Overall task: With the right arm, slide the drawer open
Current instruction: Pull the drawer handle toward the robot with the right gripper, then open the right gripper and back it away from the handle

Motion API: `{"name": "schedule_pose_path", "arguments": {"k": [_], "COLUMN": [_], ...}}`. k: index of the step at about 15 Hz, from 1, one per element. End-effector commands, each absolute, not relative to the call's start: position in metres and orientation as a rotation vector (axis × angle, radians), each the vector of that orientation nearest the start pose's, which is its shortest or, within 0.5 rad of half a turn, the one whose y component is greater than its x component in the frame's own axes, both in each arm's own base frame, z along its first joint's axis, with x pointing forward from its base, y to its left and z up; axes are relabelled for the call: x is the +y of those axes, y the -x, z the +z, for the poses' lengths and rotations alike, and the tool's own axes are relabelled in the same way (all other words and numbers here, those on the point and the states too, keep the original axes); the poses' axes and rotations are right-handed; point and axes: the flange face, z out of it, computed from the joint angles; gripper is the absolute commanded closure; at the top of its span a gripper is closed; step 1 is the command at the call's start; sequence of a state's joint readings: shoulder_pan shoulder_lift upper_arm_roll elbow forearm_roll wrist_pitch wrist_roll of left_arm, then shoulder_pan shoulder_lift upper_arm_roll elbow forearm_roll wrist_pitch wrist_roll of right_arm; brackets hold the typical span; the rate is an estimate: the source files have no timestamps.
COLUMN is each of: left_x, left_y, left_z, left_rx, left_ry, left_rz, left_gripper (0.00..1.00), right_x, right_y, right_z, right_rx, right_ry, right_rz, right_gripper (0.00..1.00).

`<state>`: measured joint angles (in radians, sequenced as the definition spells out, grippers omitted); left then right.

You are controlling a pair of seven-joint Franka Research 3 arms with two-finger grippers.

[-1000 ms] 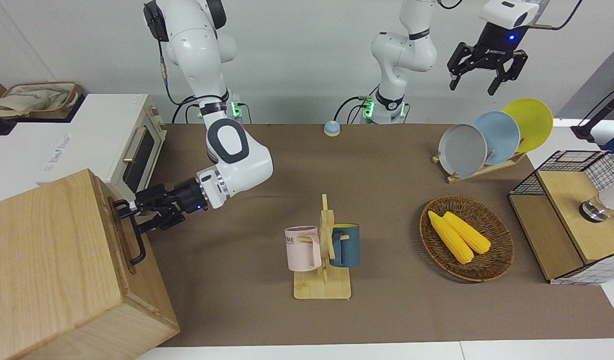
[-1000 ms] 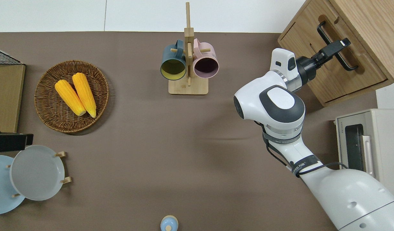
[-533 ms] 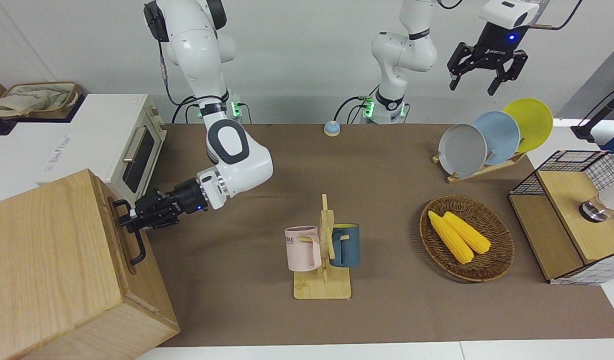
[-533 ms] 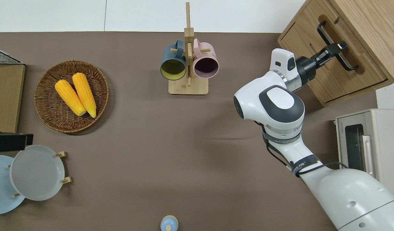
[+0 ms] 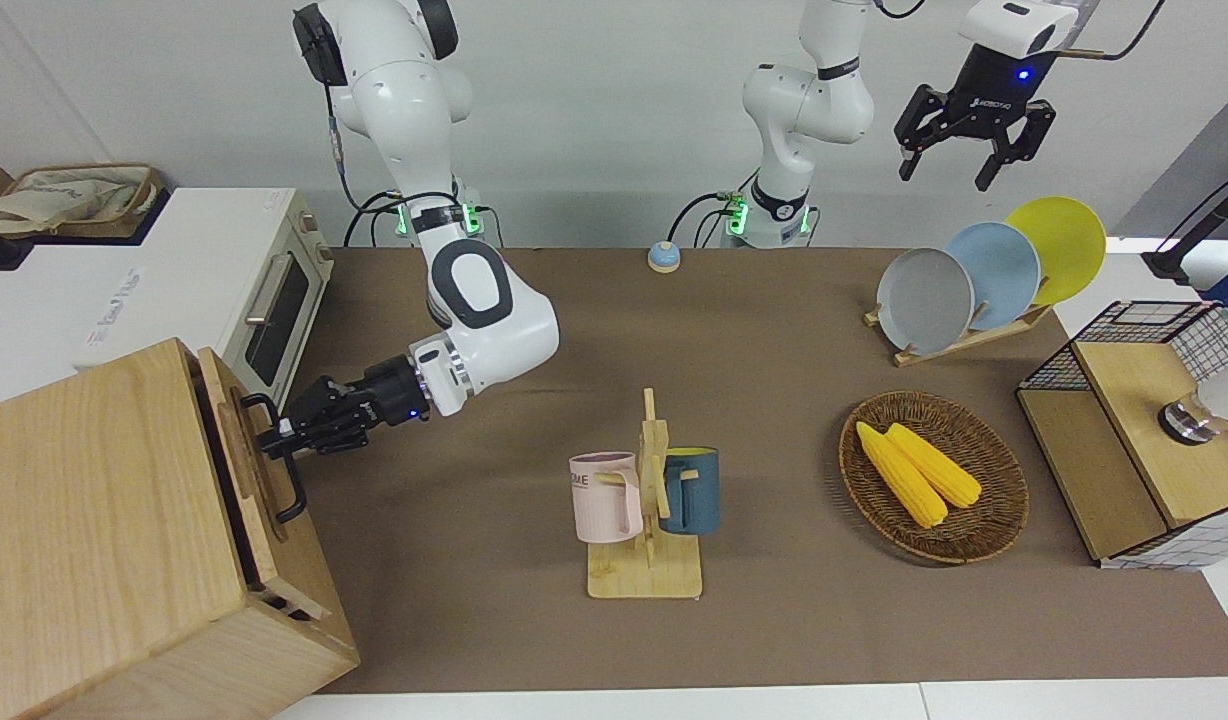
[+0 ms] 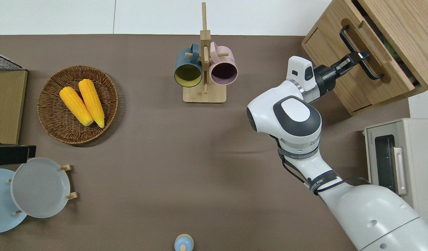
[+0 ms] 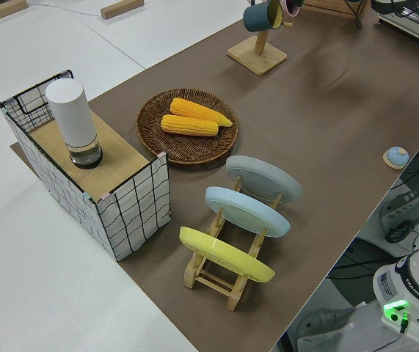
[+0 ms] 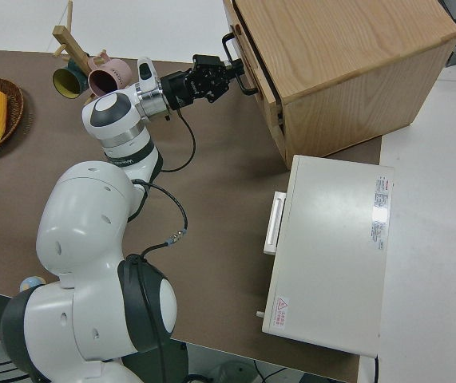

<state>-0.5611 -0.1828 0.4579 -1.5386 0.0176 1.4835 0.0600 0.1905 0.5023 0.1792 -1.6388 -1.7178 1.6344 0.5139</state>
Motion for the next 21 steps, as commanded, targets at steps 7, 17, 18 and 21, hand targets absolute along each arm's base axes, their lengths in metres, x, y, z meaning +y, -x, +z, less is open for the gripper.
{"name": "schedule_pose_path", "arguments": {"k": [7,17,18,21], "left_x": [-0.020,-0.019,-0.019,-0.020], "left_y": [-0.484,-0.484,-0.484,-0.484], "left_z": [0.716,0.716,0.715,0.716], "left_rx": [0.281,0.283,0.279,0.286], "left_ry": [3.175,3.176,3.176,3.175], "left_rz": [-0.162,-0.165,-0.162,-0.165], "left_gripper": [0.00,0.00,0.00,0.00], "right_x": [0.264,0.367,0.373,0.375], "right_y": [-0.609,-0.528,-0.524,-0.522], "right_z": [0.404,0.404,0.404,0.403], "right_rx": [0.433,0.464,0.469,0.473], "right_ry": [-1.495,-1.486,-1.483,-1.489], "right_rz": [0.299,0.306,0.312,0.310], "right_gripper": [0.932,0.923,0.917,0.846]}}
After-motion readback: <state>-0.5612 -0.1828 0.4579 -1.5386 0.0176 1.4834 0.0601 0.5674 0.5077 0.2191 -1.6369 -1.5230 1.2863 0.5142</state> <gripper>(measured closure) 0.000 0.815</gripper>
